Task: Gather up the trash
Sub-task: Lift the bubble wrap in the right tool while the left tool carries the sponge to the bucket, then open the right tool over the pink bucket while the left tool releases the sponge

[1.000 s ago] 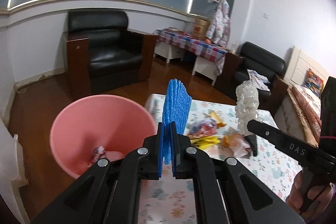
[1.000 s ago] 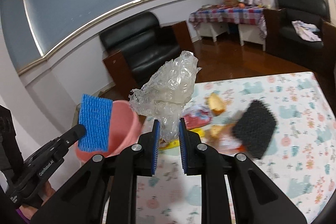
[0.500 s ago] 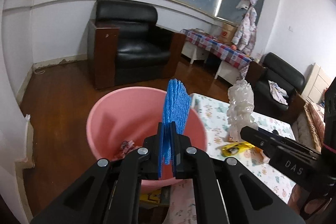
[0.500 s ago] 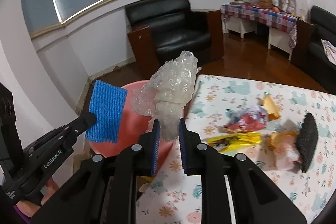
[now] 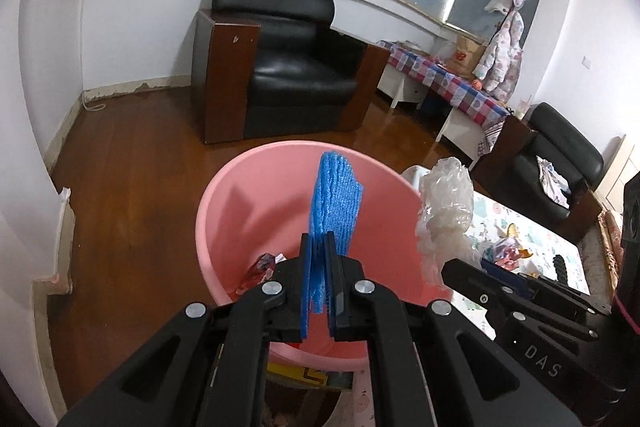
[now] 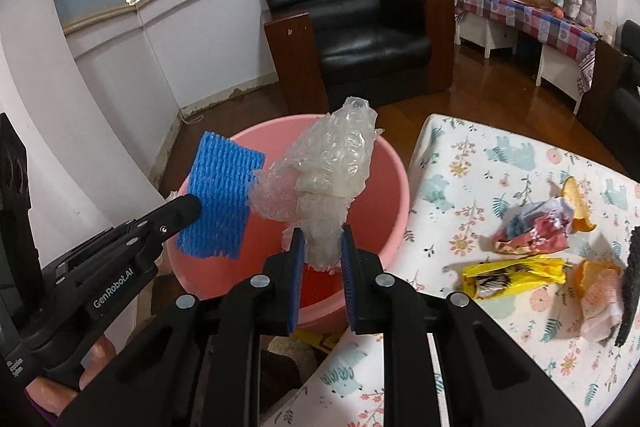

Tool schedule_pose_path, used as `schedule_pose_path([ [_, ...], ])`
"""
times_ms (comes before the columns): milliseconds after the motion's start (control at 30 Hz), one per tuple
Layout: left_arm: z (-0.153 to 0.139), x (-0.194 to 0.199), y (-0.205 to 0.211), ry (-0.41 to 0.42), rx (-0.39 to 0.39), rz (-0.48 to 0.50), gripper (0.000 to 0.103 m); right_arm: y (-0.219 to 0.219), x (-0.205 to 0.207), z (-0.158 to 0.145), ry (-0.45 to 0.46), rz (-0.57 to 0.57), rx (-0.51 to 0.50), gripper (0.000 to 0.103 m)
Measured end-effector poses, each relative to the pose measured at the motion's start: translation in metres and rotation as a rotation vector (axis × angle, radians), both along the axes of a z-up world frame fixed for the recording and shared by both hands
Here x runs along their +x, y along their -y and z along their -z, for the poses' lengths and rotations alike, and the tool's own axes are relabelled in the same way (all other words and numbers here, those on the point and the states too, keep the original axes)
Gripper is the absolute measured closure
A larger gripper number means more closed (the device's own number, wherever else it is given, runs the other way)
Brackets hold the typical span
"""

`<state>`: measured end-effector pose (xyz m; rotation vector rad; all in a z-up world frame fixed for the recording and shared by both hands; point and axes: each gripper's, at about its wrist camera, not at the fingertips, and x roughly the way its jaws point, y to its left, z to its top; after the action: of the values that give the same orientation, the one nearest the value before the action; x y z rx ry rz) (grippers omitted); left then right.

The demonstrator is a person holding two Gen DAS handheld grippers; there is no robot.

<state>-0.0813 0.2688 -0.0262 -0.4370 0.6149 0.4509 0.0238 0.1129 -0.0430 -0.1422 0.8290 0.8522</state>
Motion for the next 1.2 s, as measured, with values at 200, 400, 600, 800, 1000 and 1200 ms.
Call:
schedule_pose_path([
  [200,0.009,0.002,-0.009,-0.019,-0.012,-0.011,0.097,-0.008,0.003,0.008,-0.025,-0.006,-0.015,0.085],
  [400,0.012,0.001,-0.011,-0.019,-0.012,-0.022,0.095,-0.017,0.005,0.013,-0.048,-0.026,-0.018,0.082],
  [600,0.012,0.003,-0.009,-0.023,-0.009,-0.036,0.075,-0.021,0.006,0.017,-0.071,-0.036,-0.011,0.068],
  [800,0.012,0.0,-0.011,-0.024,-0.017,-0.037,0.073,-0.015,0.006,0.016,-0.068,-0.024,-0.002,0.065],
  [1000,0.006,-0.003,-0.006,-0.011,-0.009,-0.023,0.072,-0.002,0.004,0.012,-0.057,-0.003,0.012,0.065],
  [1200,-0.002,-0.005,0.004,0.006,-0.002,-0.003,0.071,0.018,0.003,0.002,-0.03,0.024,0.022,0.065],
])
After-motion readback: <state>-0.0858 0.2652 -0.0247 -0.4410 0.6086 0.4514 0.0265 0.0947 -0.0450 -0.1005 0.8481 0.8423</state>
